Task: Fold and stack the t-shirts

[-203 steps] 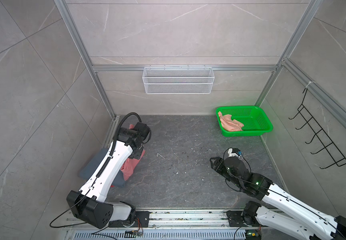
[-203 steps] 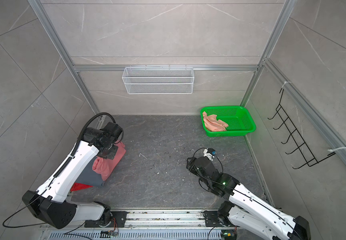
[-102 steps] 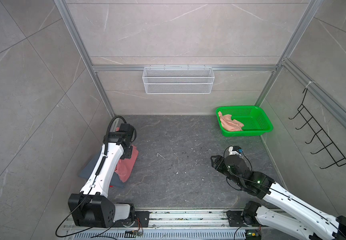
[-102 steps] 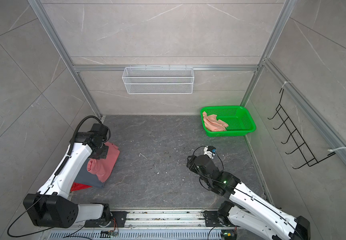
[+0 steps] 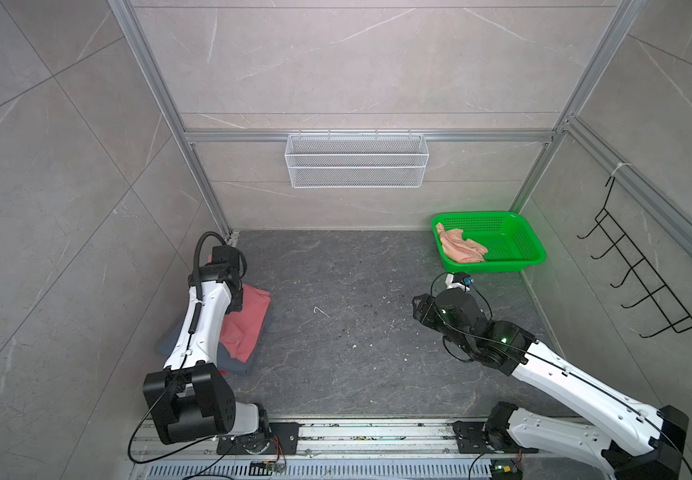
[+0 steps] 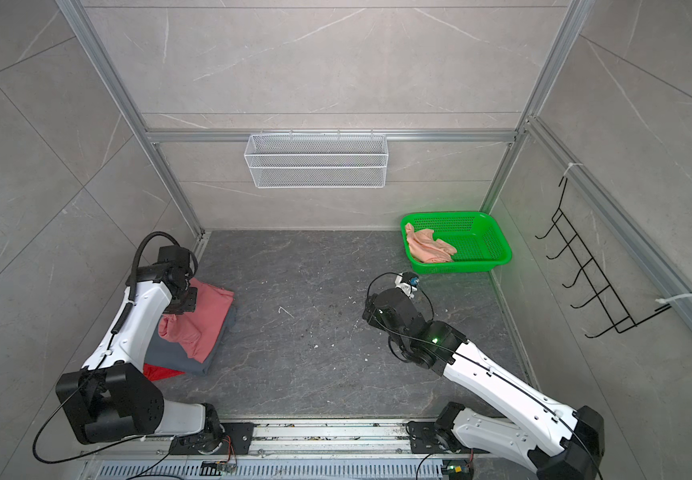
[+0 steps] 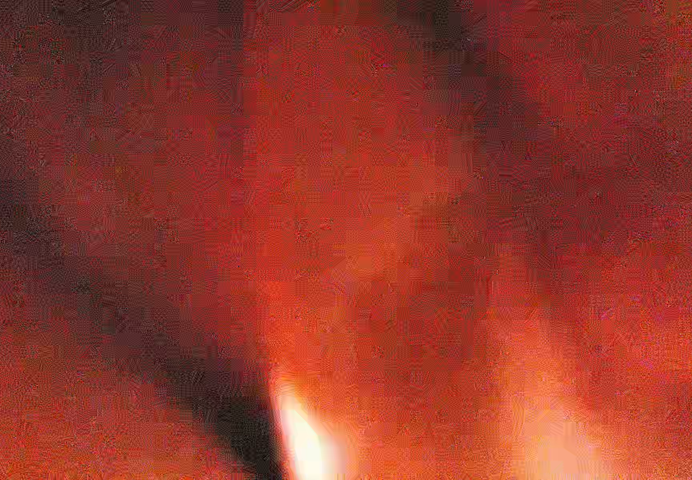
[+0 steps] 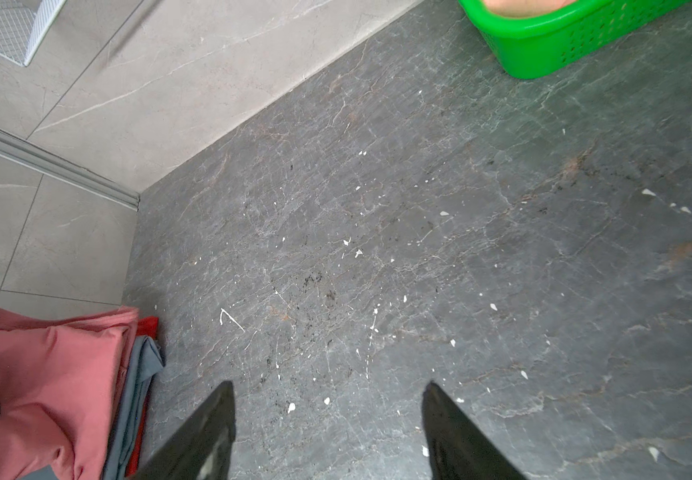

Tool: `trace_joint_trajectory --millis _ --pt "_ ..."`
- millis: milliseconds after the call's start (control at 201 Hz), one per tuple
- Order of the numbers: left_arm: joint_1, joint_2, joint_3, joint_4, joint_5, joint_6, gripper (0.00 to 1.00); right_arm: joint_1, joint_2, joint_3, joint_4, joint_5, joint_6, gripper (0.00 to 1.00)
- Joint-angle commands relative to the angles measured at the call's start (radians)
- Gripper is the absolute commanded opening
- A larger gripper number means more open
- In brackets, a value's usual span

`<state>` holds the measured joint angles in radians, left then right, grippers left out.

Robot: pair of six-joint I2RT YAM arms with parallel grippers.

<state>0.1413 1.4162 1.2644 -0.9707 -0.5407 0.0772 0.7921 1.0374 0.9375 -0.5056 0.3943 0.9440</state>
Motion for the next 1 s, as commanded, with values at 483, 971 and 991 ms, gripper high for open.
trace_joint_trajectory --millis 483,971,991 --pt "0.133 0.139 0.184 -0.148 -0.333 -0.271 0.84 0.003 -0.069 -0.025 -0.101 0.093 0.009 0.73" --pt "0.135 -0.027 0.008 0.126 0.185 -0.483 0.90 0.002 -0.157 -0.026 -0.244 0.346 0.001 0.88" --pt "0.135 -0.021 0.000 0.122 0.178 -0.500 0.91 0.002 -0.167 -0.023 -0.257 0.364 0.001 0.90"
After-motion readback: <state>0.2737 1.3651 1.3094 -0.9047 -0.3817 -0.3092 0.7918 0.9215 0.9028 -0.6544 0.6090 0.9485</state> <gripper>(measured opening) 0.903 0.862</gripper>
